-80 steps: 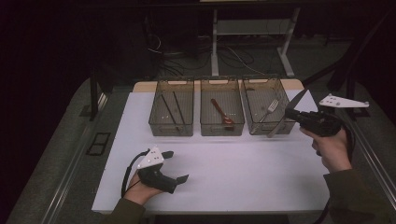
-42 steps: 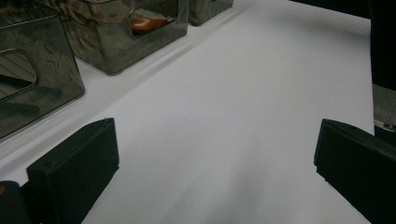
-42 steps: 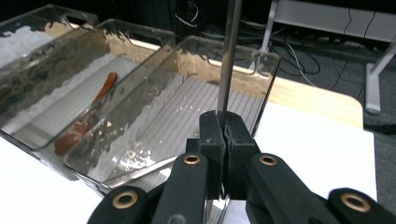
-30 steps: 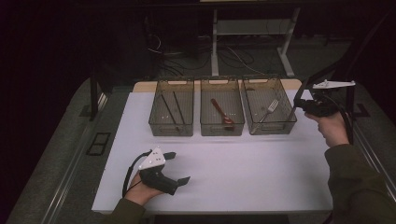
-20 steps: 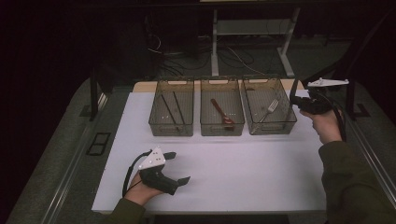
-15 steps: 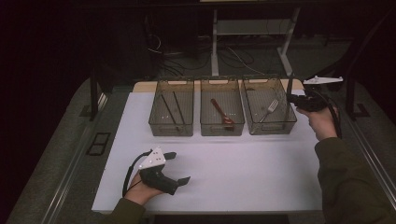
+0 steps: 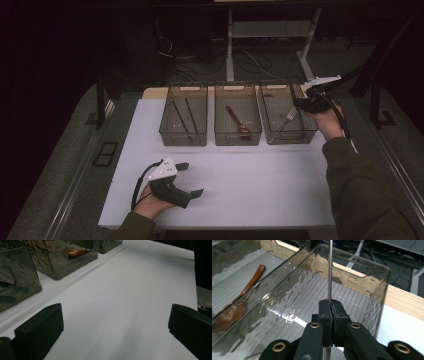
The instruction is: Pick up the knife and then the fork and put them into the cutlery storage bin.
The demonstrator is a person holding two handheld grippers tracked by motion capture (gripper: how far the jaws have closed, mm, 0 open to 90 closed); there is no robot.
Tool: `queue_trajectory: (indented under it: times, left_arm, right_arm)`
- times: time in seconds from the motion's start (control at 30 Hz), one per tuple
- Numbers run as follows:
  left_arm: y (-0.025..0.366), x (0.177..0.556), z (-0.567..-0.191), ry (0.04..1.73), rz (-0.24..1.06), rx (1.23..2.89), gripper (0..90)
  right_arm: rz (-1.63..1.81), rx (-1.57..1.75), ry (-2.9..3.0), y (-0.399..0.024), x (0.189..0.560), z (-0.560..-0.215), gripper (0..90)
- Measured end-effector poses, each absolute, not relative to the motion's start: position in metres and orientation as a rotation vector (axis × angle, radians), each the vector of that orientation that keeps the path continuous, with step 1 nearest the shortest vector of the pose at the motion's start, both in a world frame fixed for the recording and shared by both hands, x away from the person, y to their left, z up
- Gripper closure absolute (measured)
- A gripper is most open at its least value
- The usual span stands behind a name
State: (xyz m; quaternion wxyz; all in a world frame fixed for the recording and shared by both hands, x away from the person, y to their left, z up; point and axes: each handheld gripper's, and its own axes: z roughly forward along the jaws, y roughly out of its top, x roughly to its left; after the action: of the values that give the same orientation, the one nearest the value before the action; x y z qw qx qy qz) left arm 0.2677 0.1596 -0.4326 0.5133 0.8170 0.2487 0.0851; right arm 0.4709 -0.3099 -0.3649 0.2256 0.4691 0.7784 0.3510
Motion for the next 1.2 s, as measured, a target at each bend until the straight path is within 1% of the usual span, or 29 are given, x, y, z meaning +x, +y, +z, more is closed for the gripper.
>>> queue_trajectory:
  times: [0.27, 0.4, 0.6, 0.8, 1.0, 1.2]
  left_arm:
    - [0.159, 0.269, -0.433, 0.596, 0.195, 1.966, 0.0]
    - [0.16, 0.269, -0.433, 0.594, 0.194, 1.964, 0.0]
    - [0.159, 0.269, -0.433, 0.591, 0.191, 1.97, 0.0]
    - [0.158, 0.269, -0.434, 0.589, 0.193, 1.979, 0.0]
    - [0.158, 0.27, -0.434, 0.595, 0.197, 1.977, 0.0]
    - [0.158, 0.271, -0.435, 0.601, 0.207, 1.981, 0.0]
  right_arm:
    - [0.887, 1.328, 2.192, -0.295, 0.491, -0.378, 87.0]
    - [0.868, 1.35, 2.199, -0.291, 0.495, -0.385, 84.1]
    - [0.908, 1.362, 2.19, -0.291, 0.494, -0.385, 73.0]
    - [0.959, 1.365, 2.202, -0.292, 0.492, -0.383, 55.5]
    - [1.023, 1.346, 2.184, -0.295, 0.486, -0.379, 41.1]
    - [1.147, 1.34, 2.159, -0.305, 0.474, -0.374, 35.2]
